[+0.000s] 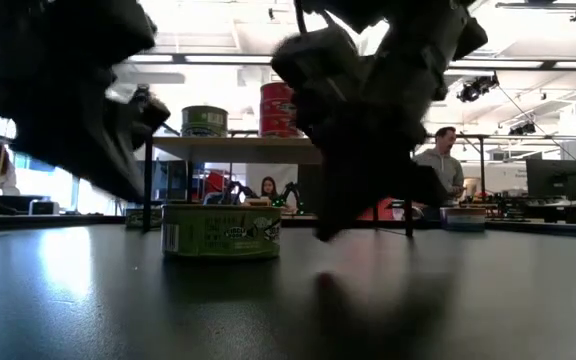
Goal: Stack canned seafood by type on shelf
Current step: Put the green tuna can on the shelf
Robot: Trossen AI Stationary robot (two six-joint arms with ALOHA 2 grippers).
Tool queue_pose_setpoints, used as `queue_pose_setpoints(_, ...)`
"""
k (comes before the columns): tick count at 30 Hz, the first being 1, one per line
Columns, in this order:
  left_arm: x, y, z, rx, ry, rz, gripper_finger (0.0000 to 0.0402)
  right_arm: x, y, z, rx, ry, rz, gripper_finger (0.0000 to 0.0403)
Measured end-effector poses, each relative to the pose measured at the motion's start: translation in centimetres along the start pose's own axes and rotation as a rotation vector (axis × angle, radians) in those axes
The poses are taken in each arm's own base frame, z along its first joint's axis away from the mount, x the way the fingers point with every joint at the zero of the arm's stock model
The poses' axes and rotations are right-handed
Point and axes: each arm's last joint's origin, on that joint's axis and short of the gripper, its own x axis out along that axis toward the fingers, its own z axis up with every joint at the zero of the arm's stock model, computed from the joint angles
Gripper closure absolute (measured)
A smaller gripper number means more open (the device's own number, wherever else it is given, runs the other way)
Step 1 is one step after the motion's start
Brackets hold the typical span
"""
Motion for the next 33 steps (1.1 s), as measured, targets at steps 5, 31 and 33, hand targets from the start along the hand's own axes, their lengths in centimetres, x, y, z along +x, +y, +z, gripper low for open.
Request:
queue_pose_setpoints(5, 1.5, 0.0, -0.3, -0.010, 0.057, 0.050, 0.0402, 0.3, 0.0, 0.3, 0.001, -0.054, 0.004, 0.0403)
queue_pose_setpoints(31, 4.4, -0.4, -1.4, -0.097, 0.050, 0.081, 0.0402, -1.5, 1.5, 0.9, -0.065, -0.174, 0.098, 0.0403)
queue_pose_setpoints(33, 4.4, -0.4, -1.4, -0.099, 0.053, 0.071, 0.0402, -1.9, 1.6, 1.0, -0.065, -0.184, 0.108, 0.0403)
